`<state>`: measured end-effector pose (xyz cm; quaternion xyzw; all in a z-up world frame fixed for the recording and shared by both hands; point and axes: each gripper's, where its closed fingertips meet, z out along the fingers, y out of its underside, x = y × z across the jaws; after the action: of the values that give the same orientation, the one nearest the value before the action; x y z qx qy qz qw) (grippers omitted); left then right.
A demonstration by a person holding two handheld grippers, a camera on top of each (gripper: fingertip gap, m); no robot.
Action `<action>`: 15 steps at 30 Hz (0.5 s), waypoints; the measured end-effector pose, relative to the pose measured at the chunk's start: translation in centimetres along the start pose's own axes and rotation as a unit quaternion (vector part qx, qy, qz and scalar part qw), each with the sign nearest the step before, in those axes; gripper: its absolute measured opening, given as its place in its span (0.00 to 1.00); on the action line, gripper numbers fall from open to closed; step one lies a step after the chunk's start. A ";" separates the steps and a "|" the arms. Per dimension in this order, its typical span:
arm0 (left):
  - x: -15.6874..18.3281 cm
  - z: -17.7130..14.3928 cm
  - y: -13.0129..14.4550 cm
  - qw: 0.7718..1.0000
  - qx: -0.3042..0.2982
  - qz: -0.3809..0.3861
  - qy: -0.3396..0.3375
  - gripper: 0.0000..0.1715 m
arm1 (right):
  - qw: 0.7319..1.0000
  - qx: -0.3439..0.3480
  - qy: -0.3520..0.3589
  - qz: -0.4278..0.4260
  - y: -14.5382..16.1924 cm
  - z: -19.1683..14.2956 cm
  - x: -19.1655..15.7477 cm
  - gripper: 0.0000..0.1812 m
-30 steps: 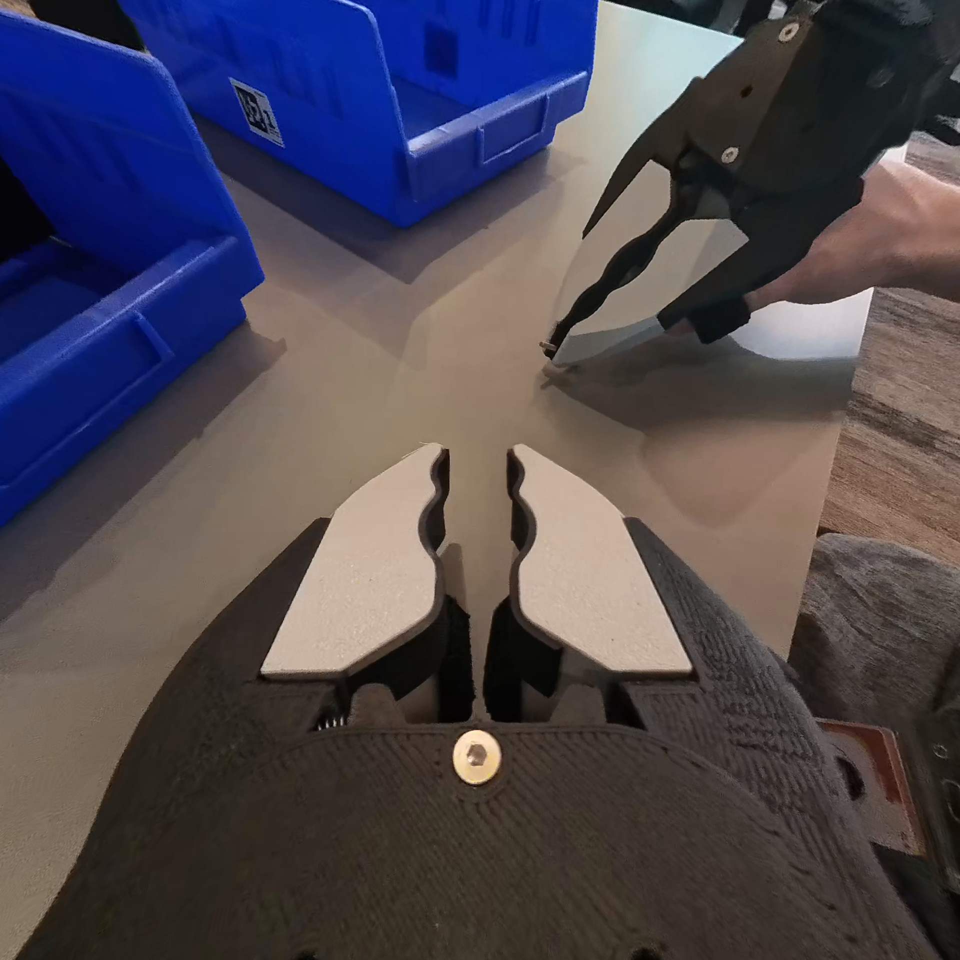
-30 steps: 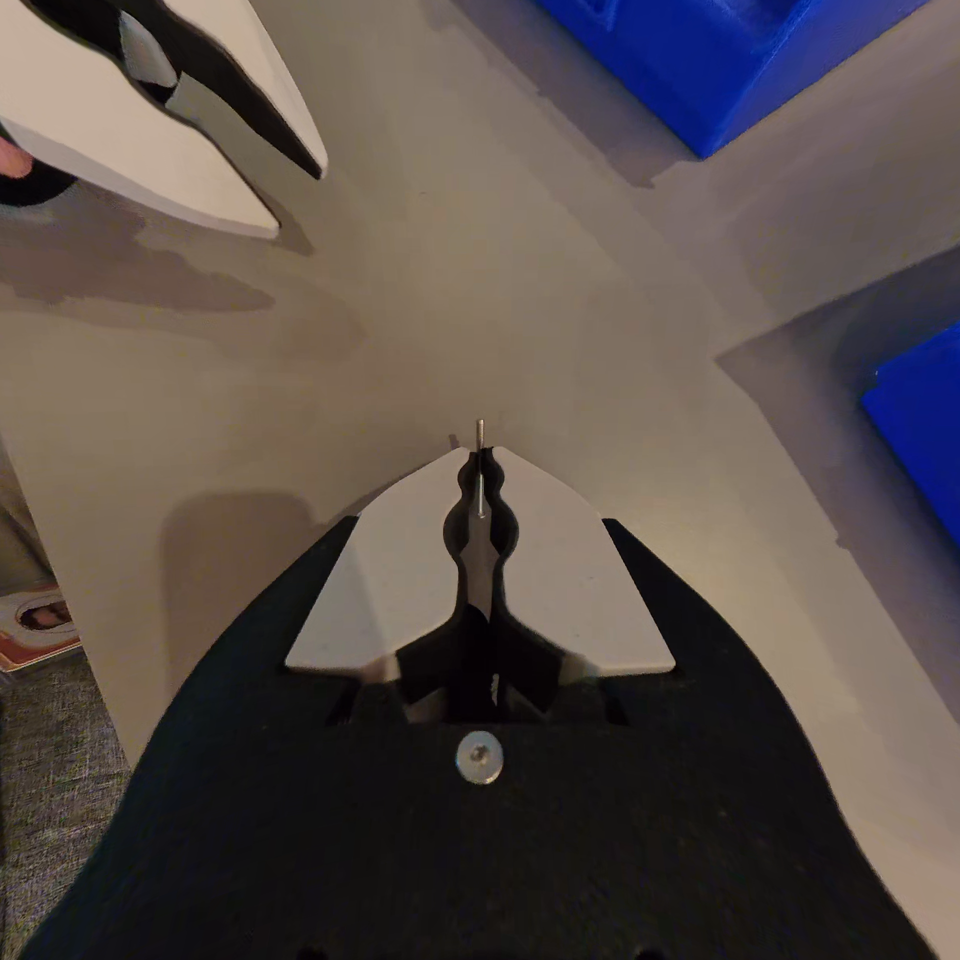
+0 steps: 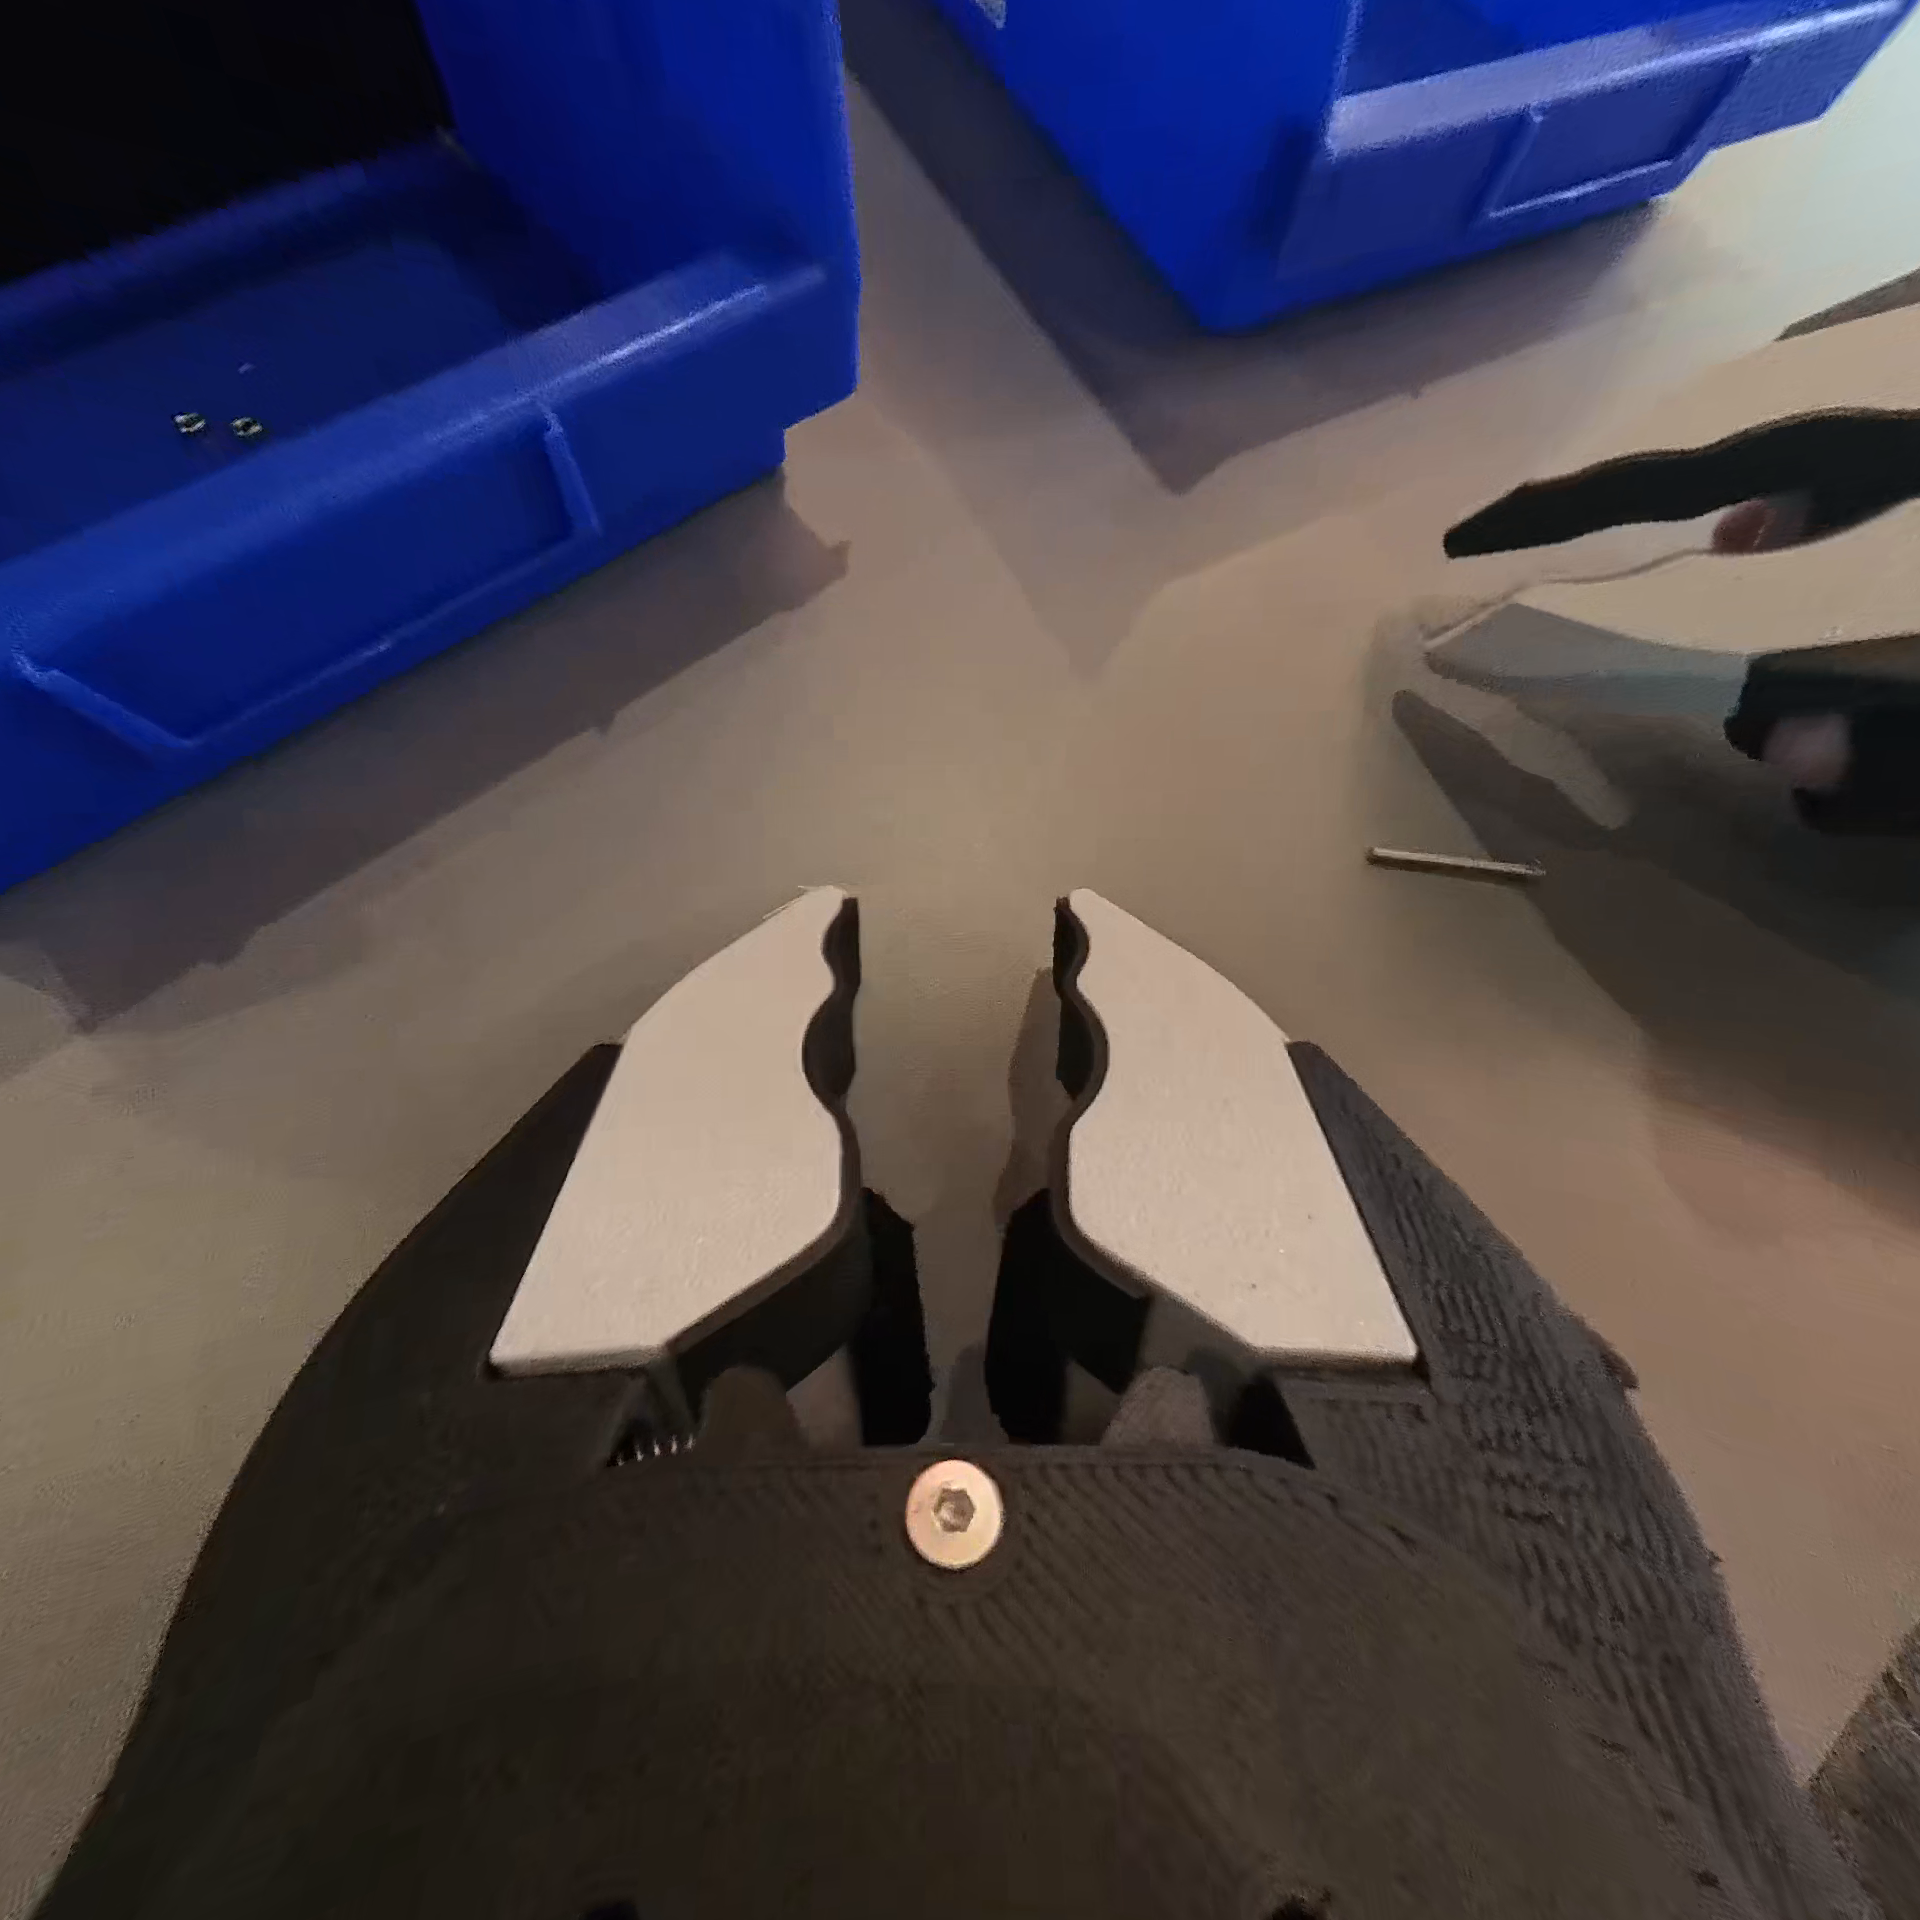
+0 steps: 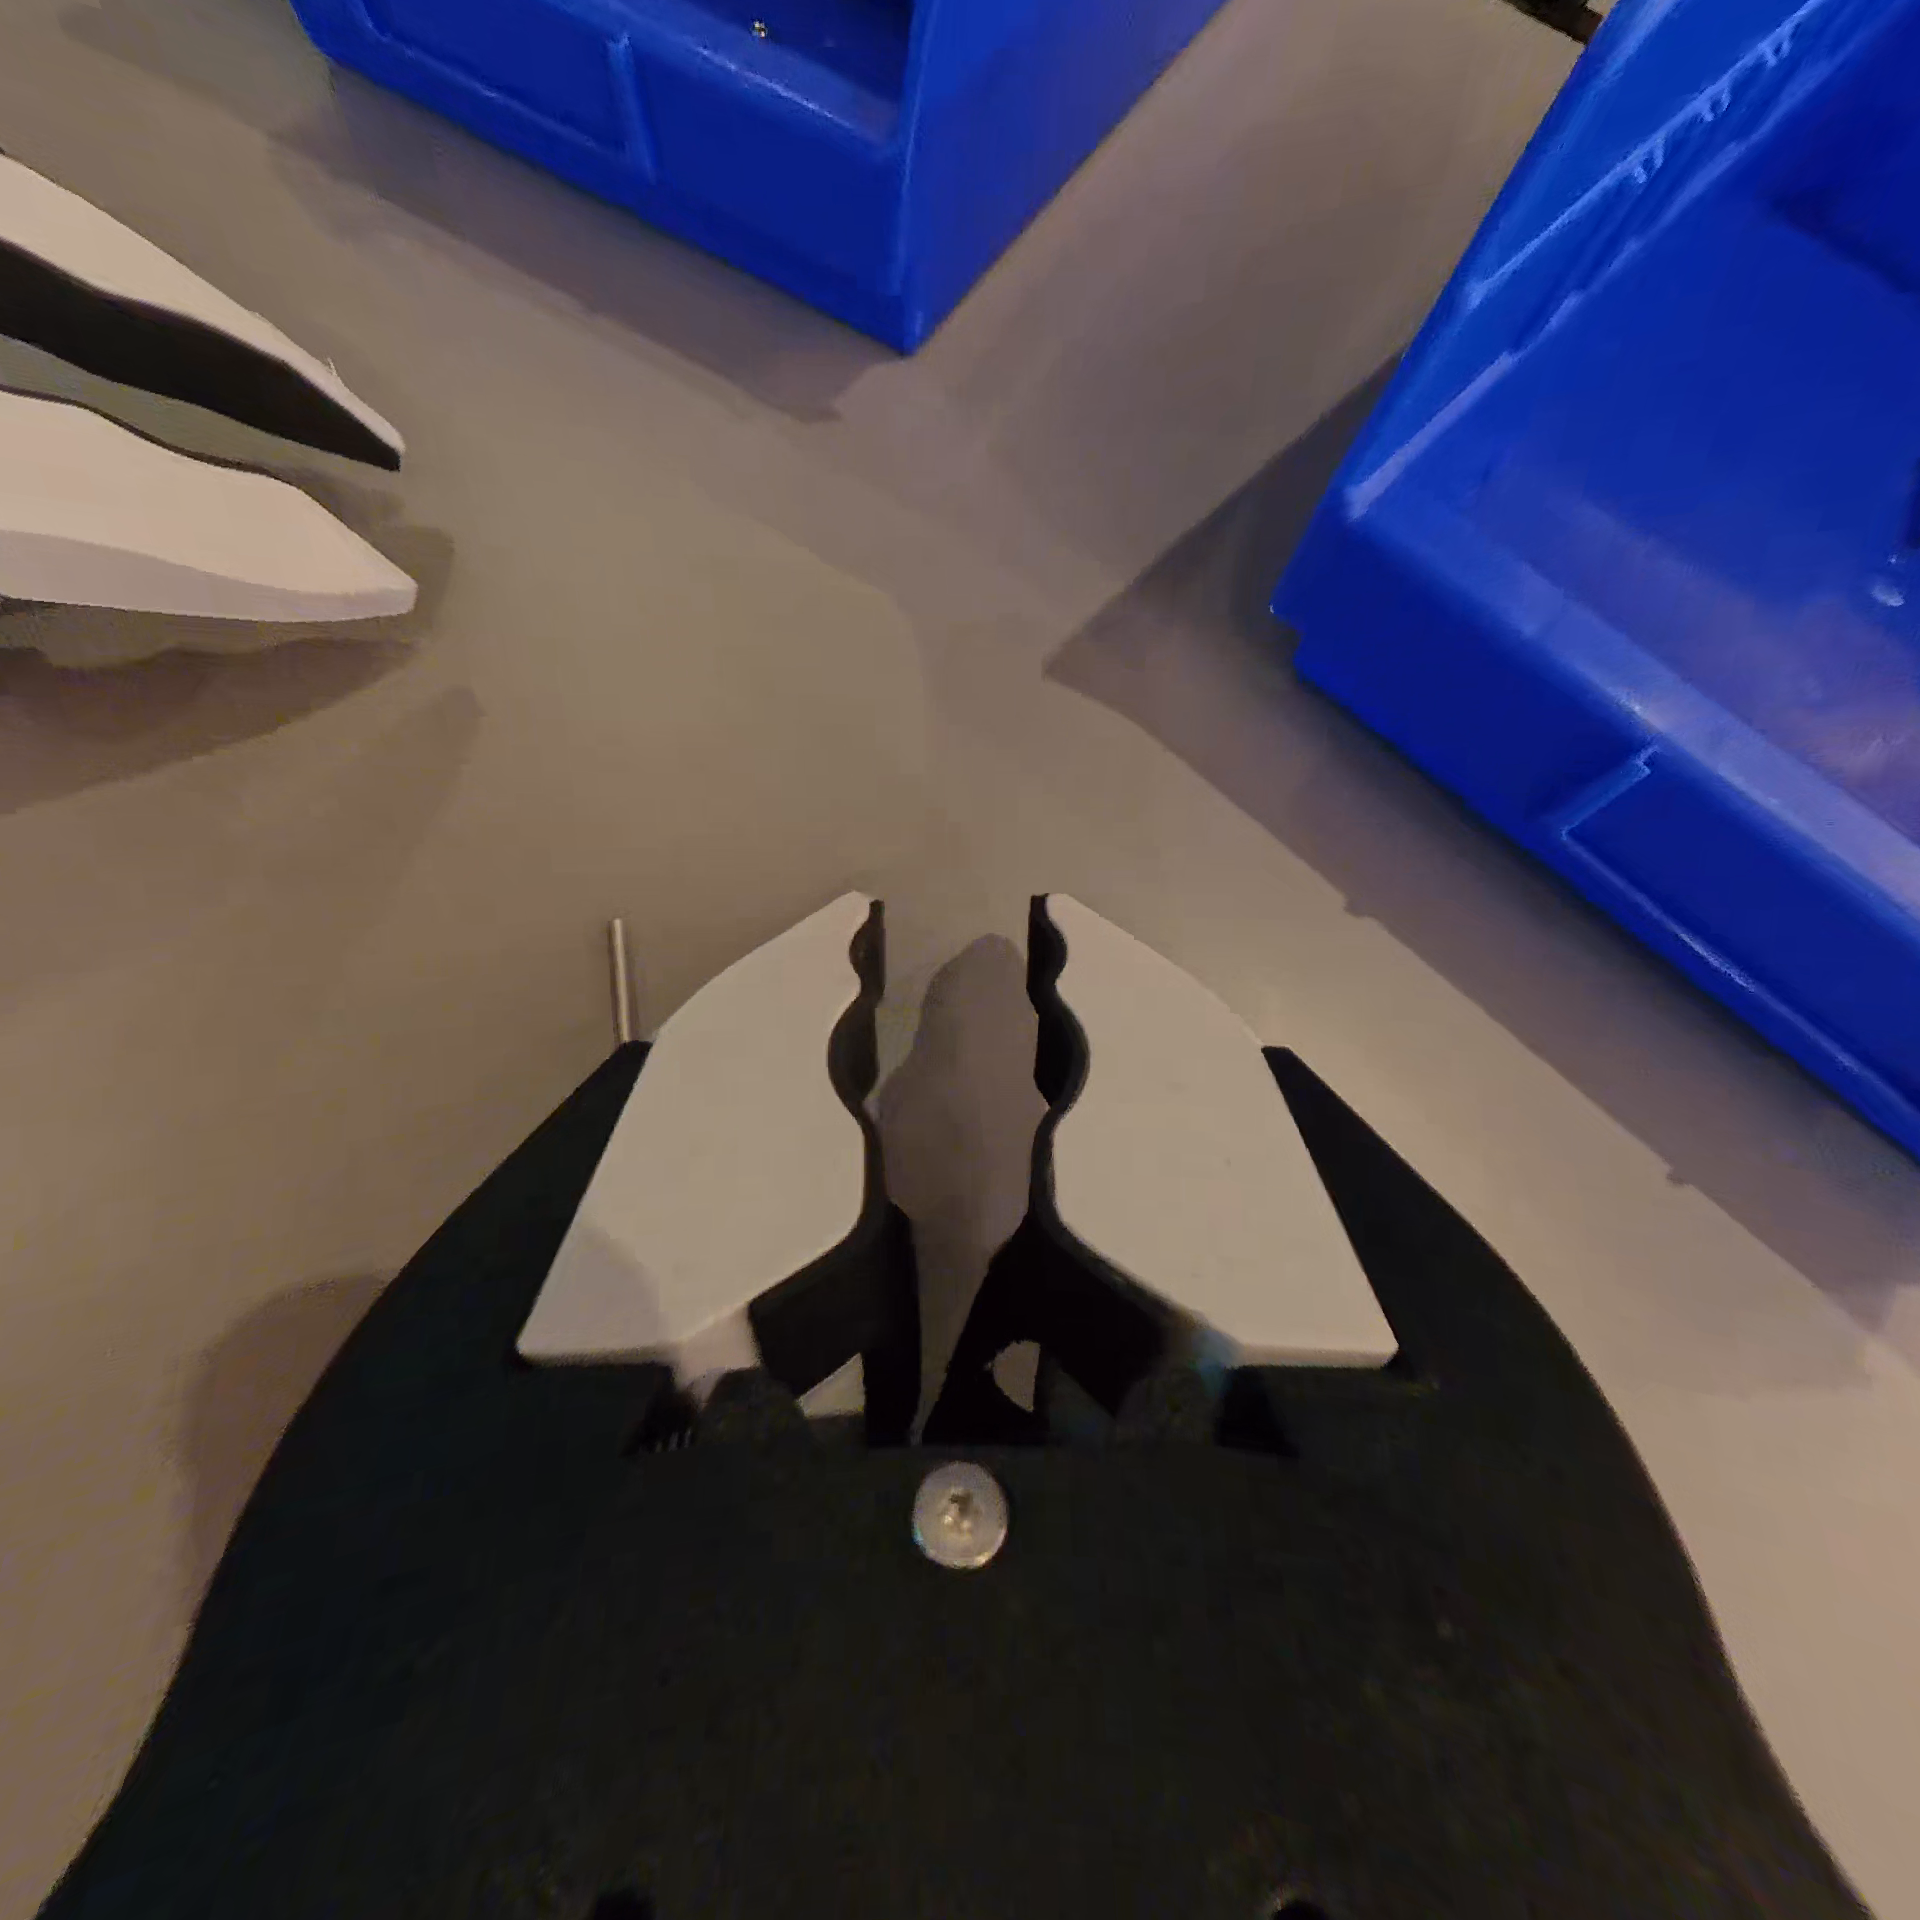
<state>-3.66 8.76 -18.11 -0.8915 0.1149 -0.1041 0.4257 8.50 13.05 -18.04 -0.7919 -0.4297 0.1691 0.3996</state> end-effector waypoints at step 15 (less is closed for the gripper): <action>-2.6 0.3 0.9 0.997 -0.032 -0.018 -0.064 0.32 | 0.998 -0.035 0.031 0.037 0.7 0.8 1.8 0.39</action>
<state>-6.20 9.21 -19.19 -0.9113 0.0745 -0.0503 0.4017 9.39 14.71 -18.93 -0.8257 -0.3934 0.1435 0.3781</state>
